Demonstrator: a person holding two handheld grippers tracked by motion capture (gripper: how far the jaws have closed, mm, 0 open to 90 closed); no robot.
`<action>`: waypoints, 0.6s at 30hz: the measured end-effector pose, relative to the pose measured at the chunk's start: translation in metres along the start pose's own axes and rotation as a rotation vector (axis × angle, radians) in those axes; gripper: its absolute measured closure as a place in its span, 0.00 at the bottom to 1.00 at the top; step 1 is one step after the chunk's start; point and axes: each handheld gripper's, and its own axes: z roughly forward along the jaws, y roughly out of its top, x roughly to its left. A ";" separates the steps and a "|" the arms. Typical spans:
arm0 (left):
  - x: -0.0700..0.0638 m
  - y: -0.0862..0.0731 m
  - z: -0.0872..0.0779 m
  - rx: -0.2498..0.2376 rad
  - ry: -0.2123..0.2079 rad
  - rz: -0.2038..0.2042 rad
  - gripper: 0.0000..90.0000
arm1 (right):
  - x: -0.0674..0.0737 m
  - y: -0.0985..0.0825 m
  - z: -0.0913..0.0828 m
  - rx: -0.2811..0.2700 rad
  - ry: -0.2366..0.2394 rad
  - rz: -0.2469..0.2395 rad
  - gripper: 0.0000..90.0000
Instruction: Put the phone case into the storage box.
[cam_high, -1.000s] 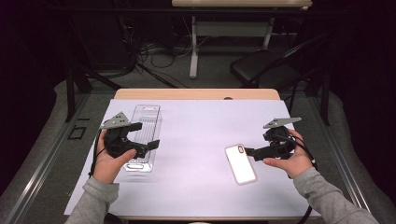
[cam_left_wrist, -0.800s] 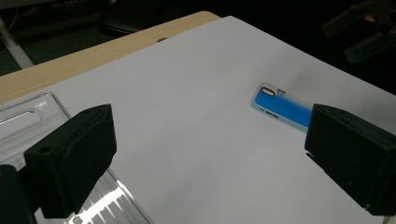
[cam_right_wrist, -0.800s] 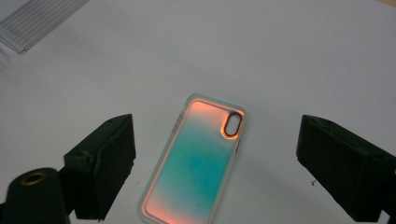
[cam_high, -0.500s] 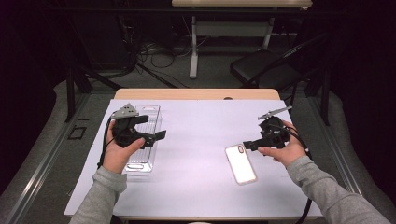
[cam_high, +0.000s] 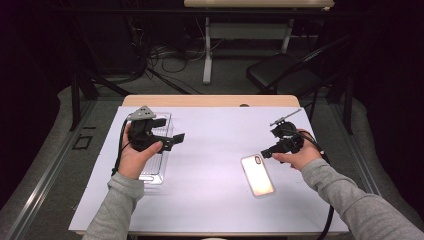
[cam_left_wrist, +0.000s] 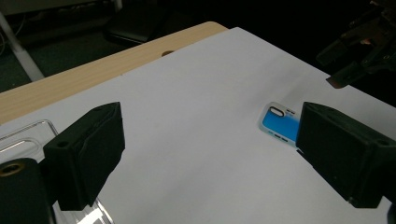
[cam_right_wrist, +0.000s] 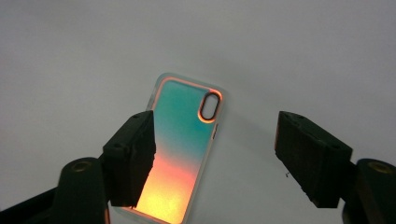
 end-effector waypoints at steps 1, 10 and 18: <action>-0.001 0.000 0.001 0.003 0.004 0.002 0.09 | 0.000 0.001 0.002 0.009 0.004 -0.001 0.35; -0.003 0.000 -0.002 0.000 0.005 0.018 0.11 | 0.001 0.001 0.026 0.092 -0.042 0.005 0.43; -0.005 0.000 -0.003 -0.004 0.004 0.027 0.12 | -0.003 0.003 0.037 0.100 -0.062 0.008 0.49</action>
